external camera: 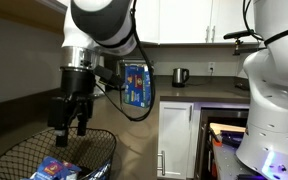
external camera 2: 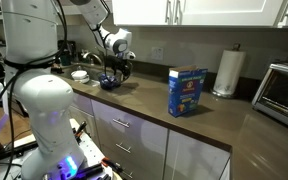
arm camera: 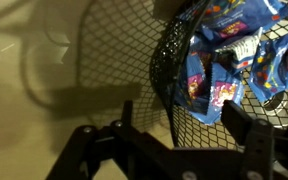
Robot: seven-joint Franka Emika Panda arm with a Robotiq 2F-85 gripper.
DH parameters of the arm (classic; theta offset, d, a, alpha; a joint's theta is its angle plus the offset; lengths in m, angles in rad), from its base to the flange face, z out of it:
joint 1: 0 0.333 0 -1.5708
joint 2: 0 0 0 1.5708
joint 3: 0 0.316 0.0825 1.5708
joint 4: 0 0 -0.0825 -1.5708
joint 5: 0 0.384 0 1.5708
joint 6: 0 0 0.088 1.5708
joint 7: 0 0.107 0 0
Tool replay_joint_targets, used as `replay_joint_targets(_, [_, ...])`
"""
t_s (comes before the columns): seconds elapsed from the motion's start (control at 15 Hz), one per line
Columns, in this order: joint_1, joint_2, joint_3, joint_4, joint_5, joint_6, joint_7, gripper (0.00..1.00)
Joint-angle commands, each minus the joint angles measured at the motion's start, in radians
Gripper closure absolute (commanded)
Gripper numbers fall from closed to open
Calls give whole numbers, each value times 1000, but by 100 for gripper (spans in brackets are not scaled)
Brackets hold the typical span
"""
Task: Move the basket to the right
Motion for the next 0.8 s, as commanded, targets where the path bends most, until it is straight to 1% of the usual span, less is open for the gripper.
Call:
replay_joint_targets(0.0, [-19,6,7,14,-3,-45,-4,41])
replay_joint_targets(0.07, [-16,-2,4,-2,-10,-42,5,49])
replay_joint_targets(0.13, [-17,-8,1,-5,-14,-51,7,55])
replay_joint_targets(0.53, [-31,-36,-20,-12,-32,-95,11,94])
replay_joint_targets(0.6, [-31,-39,-22,-12,-34,-102,12,98])
replay_joint_targets(0.73, [-36,-45,-23,-7,-30,-118,6,100])
